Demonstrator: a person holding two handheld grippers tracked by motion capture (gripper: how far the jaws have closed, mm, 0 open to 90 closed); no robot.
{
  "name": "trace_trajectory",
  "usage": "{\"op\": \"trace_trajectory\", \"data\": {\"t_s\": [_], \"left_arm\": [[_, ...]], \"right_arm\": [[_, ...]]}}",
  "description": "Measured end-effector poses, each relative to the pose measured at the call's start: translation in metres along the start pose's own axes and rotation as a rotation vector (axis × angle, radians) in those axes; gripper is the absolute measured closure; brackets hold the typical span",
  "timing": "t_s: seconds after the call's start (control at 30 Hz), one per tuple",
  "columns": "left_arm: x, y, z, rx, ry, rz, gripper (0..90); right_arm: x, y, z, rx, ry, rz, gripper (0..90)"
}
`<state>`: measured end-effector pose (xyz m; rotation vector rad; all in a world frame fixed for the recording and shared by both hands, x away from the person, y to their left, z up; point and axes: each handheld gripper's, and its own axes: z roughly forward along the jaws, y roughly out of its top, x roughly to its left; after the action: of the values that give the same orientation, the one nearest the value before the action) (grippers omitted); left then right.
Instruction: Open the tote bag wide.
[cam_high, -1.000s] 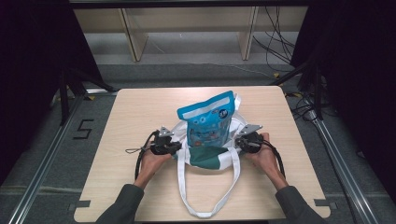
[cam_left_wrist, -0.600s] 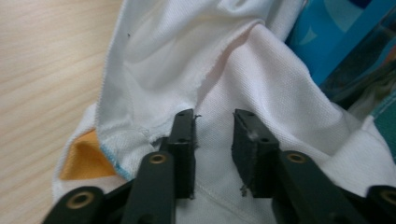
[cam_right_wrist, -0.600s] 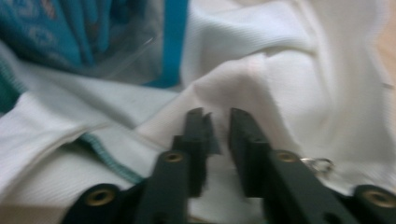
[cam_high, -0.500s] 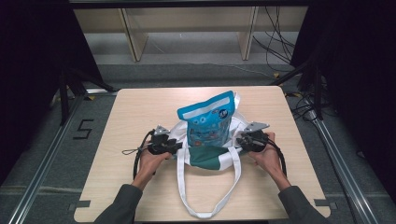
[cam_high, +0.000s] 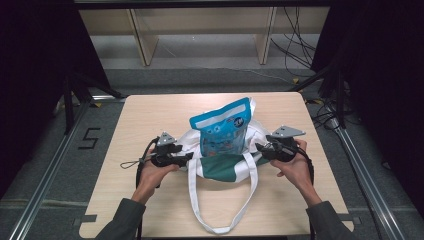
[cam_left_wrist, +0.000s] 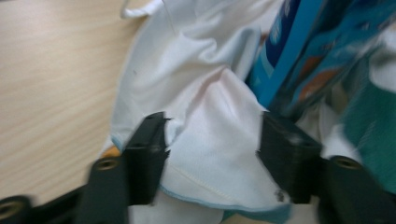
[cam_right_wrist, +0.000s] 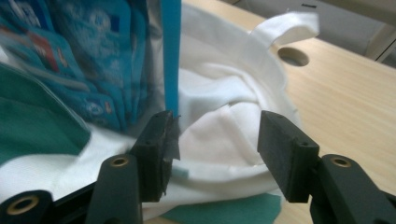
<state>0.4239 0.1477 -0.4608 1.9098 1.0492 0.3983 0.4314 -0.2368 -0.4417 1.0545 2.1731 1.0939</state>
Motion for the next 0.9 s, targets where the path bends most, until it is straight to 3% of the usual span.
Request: {"op": "trace_trajectory", "data": {"t_s": [0.1, 0.2, 0.23, 0.33, 0.37, 0.5, 0.57, 0.63, 0.87, 0.9], "left_arm": [[0.005, 0.003, -0.008, -0.039, 0.004, -0.035, 35.5], [0.010, 0.003, -0.017, -0.029, 0.010, -0.053, 34.2], [0.011, 0.003, -0.020, -0.031, 0.015, -0.048, 33.9], [0.014, -0.002, -0.029, -0.020, 0.029, -0.047, 32.8], [0.014, -0.004, -0.032, -0.028, 0.021, -0.049, 32.6], [0.011, -0.014, -0.040, -0.021, 0.030, -0.055, 30.7], [0.009, -0.018, -0.042, -0.022, 0.022, -0.059, 29.9], [0.007, -0.022, -0.044, -0.025, 0.019, -0.052, 29.4], [-0.004, -0.029, -0.050, -0.066, -0.009, -0.096, 21.6], [-0.005, -0.030, -0.050, -0.071, -0.013, -0.087, 20.6]], "right_arm": [[-0.004, 0.002, -0.006, -0.026, 0.001, -0.013, 44.6], [-0.004, 0.001, -0.010, -0.019, 0.003, 0.023, 43.3], [-0.005, 0.001, -0.011, -0.018, 0.008, 0.000, 43.1], [-0.006, 0.001, -0.014, -0.029, 0.004, -0.006, 42.2], [-0.005, 0.001, -0.016, -0.027, 0.010, 0.014, 42.0], [-0.006, 0.000, -0.019, -0.035, 0.027, 0.000, 41.0], [-0.003, -0.001, -0.019, -0.033, 0.026, 0.028, 40.6], [-0.002, -0.001, -0.019, -0.033, 0.030, 0.017, 40.4], [0.006, -0.004, -0.023, -0.021, 0.072, -0.001, 39.1], [0.009, -0.005, -0.025, -0.011, 0.077, 0.027, 39.0]]}}
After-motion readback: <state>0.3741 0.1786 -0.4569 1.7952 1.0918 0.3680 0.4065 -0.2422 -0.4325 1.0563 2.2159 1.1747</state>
